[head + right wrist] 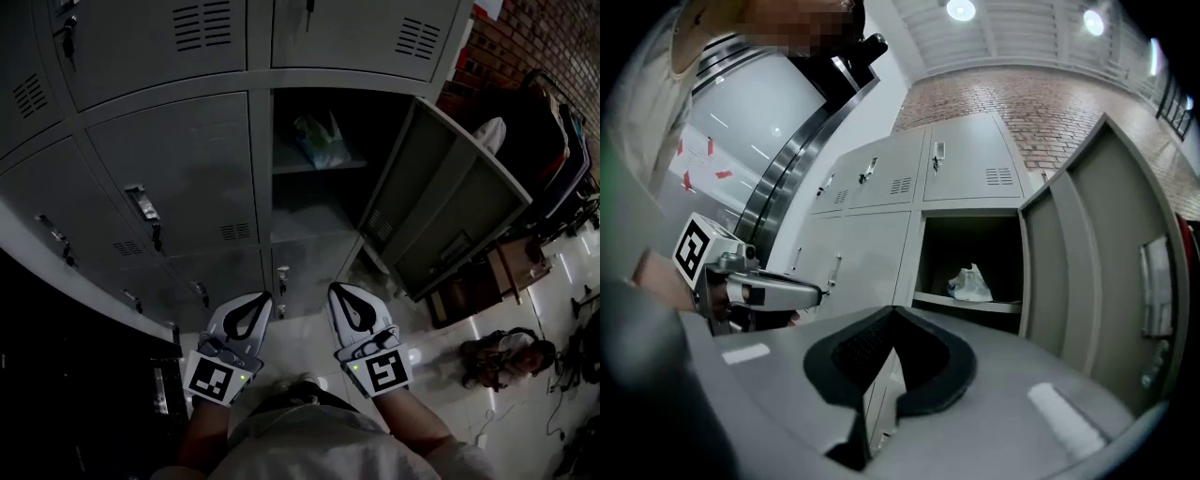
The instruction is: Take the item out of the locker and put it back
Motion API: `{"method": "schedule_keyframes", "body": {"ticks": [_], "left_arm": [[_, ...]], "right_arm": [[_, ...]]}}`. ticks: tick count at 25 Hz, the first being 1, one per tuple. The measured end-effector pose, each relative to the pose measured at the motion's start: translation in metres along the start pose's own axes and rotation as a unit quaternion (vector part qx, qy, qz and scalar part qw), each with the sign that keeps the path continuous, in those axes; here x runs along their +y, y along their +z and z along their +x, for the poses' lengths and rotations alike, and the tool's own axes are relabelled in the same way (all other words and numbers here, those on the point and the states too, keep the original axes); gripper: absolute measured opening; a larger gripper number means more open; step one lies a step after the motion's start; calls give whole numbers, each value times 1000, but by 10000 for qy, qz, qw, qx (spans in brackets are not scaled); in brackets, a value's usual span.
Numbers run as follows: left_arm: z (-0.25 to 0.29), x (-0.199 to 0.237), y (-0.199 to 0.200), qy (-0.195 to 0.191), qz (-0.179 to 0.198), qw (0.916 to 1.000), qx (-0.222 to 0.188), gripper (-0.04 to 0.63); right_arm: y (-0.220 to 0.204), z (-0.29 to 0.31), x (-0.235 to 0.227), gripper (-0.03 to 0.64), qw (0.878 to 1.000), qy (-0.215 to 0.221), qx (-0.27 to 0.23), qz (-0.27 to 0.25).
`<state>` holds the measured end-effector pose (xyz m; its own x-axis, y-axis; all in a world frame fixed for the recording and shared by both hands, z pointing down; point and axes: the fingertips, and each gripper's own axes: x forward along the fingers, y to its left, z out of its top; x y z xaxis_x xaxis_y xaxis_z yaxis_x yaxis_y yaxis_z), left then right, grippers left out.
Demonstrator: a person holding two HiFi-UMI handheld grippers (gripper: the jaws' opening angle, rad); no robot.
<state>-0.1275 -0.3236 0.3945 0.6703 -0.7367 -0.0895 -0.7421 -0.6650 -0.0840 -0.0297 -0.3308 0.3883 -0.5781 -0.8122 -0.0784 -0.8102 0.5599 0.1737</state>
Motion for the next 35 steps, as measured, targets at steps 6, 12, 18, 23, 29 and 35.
{"method": "schedule_keyframes", "body": {"ticks": [6,12,18,23,29,35], "left_arm": [[-23,-37,-1,13,-105,9999,35,6],[-57,-97,-11,245,-109,9996,81,6],[-94,-192,-8,503,-322,9981,144,6],[-125,-268,5,456,-307,9984,103,6],[-154,-305,24,529,-217,9982,196,6],[-164,-303,49,522,38,9986,24,6]], "right_arm": [[-3,-42,18,0,9998,178,62,8],[-6,-102,51,0,9986,484,-51,220],[-4,-201,65,0,9953,655,32,710],[3,-277,72,0,9960,783,175,396],[14,-322,83,0,9948,886,212,463],[45,-327,96,0,9957,862,-66,335]]}}
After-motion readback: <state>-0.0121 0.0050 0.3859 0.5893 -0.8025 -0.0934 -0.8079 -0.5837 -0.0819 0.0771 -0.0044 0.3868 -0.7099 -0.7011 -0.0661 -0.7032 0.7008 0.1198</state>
